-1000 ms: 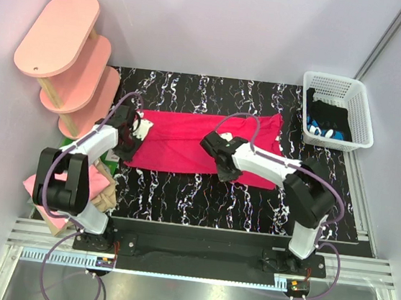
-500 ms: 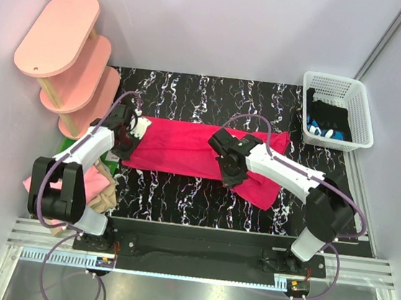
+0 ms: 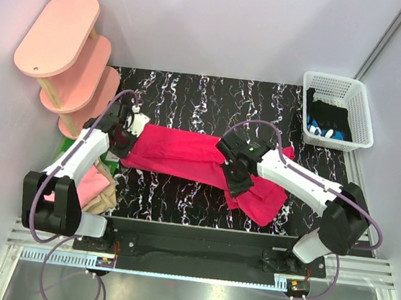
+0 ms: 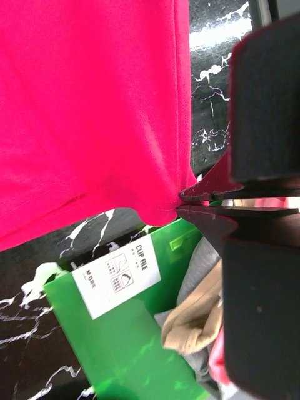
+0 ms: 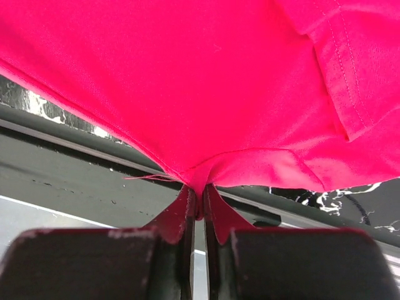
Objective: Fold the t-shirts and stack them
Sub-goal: Fold the other side of the tshirt into a rectangle
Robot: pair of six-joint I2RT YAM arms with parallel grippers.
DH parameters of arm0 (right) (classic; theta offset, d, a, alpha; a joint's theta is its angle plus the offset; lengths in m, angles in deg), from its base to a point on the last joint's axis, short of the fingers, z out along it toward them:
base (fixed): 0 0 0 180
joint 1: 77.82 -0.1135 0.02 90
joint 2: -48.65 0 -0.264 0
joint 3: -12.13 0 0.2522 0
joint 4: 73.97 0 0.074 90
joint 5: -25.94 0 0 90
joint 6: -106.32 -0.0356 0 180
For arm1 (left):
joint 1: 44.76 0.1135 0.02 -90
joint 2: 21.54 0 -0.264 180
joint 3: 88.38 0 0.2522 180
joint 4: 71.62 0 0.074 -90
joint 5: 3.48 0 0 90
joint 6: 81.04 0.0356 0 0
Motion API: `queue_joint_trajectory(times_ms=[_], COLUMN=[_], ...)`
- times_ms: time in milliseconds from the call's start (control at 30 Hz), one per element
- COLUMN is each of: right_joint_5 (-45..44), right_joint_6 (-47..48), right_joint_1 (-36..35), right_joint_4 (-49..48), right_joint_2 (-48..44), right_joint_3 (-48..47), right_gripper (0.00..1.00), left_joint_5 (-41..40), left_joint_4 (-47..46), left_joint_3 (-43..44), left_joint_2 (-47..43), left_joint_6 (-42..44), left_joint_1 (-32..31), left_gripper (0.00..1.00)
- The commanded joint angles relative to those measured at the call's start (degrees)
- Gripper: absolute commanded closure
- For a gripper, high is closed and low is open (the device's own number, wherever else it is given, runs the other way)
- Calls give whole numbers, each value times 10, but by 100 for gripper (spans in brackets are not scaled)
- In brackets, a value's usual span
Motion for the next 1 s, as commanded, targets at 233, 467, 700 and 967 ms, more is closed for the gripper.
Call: queue_joint_trajectory(times_ms=[233, 467, 700, 967], right_joint_5=[-7, 1, 14, -46], right_joint_6=[69, 36, 27, 9], right_joint_1=[83, 132, 156, 198], right_joint_4=[-5, -19, -32, -18], right_joint_2=[127, 196, 259, 292], right_joint_3=[-124, -191, -232, -287], right_gripper=[92, 94, 85, 1], left_joint_5=[-11, -61, -79, -159], left_joint_4=[7, 12, 5, -12], left_joint_3=[202, 297, 317, 328], left_joint_2=[187, 290, 329, 310], left_joint_6=[4, 1, 0, 0], left_joint_1=[-7, -25, -29, -30], left_gripper=[96, 97, 97, 22])
